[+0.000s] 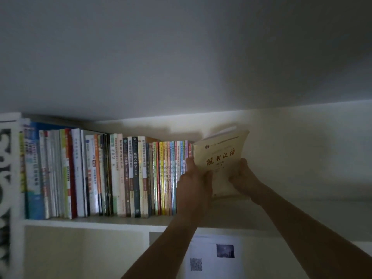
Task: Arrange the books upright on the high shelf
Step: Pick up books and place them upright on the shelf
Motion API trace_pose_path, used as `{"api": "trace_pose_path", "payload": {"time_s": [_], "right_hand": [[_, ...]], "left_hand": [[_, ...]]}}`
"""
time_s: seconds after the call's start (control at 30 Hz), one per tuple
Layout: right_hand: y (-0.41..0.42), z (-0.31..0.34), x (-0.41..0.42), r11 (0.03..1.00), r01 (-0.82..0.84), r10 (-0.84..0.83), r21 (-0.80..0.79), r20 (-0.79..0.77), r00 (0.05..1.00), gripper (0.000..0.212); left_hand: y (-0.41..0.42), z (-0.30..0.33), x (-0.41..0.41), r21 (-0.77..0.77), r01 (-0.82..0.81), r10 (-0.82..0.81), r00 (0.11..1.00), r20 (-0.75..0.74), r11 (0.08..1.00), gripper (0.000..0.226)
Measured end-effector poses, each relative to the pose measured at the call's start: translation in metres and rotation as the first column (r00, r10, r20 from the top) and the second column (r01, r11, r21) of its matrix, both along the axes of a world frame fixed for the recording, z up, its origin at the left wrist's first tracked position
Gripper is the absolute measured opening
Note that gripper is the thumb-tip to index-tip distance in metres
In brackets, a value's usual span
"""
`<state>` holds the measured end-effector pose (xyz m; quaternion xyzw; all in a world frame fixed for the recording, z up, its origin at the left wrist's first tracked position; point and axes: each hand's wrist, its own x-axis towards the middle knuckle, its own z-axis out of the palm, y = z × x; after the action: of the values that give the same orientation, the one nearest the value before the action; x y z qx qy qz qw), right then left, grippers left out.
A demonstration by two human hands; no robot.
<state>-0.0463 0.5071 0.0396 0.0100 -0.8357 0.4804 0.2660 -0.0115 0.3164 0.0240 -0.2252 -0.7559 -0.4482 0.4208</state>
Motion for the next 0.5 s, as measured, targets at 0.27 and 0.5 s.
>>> {"api": "trace_pose_path", "payload": {"time_s": [0.27, 0.5], "right_hand": [[-0.055, -0.008, 0.012, 0.990, -0.137, 0.138, -0.021, 0.036, 0.990, 0.040], [-0.090, -0.018, 0.012, 0.930, -0.260, 0.250, -0.259, -0.072, 0.966, 0.039]], "left_hand": [[-0.018, -0.002, 0.006, 0.023, -0.142, 0.143, 0.989, -0.040, 0.990, 0.047], [-0.048, -0.024, 0.046, -0.119, -0.256, 0.248, 0.966, -0.076, 0.959, 0.054]]}}
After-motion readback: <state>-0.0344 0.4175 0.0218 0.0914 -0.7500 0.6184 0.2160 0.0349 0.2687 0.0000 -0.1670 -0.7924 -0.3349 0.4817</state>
